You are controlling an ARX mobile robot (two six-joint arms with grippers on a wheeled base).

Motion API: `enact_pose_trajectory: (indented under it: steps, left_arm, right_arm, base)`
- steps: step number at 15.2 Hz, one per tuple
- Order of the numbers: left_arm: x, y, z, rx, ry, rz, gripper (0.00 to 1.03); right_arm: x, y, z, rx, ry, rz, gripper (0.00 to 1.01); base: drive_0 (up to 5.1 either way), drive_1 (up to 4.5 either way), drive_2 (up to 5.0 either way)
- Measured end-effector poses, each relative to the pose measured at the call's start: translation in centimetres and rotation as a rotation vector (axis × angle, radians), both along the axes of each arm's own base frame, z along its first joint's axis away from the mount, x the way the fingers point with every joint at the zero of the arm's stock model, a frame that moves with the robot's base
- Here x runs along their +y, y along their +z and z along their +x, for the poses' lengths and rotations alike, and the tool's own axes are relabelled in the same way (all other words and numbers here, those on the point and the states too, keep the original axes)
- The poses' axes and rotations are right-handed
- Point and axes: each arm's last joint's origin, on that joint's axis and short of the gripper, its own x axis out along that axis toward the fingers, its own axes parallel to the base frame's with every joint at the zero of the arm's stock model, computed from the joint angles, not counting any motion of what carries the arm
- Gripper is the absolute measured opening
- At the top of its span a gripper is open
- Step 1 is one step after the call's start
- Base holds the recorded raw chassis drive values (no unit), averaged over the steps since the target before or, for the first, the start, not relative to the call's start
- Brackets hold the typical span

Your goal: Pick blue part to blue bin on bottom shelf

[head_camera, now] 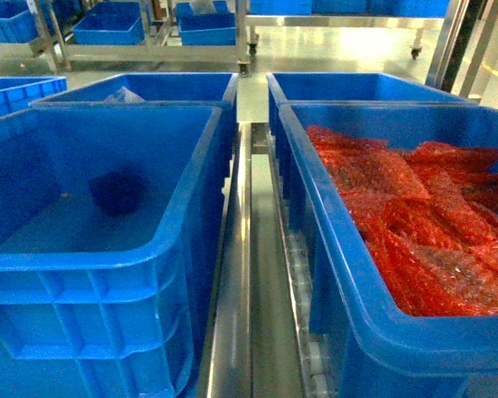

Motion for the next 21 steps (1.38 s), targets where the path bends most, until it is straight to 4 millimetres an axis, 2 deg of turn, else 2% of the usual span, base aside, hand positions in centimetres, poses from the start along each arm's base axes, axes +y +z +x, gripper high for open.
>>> enact_pose_trajectory:
  steps: [1, 8, 9, 21]
  left_arm:
    - [0.0, 0.0, 0.0, 0.0, 0.0, 0.0, 0.07]
    - [0.0, 0.0, 0.0, 0.0, 0.0, 0.0, 0.96]
    - [0.0, 0.0, 0.0, 0.0, 0.0, 0.002, 0.99]
    - [0.0, 0.0, 0.0, 0.0, 0.0, 0.001, 0.98]
  right_arm:
    - [0.0, 0.0, 0.0, 0.0, 0.0, 0.0, 0.98]
    - [0.0, 0.0, 0.0, 0.0, 0.0, 0.0, 0.98]
    - [0.0, 0.0, 0.0, 0.0, 0.0, 0.0, 0.98]
    - [0.0, 0.0, 0.0, 0.0, 0.0, 0.0, 0.98]
  base:
    - [0.0, 0.0, 0.0]
    - [0.0, 0.0, 0.0]
    - [0.0, 0.0, 0.0]
    - [0.0, 0.0, 0.0]
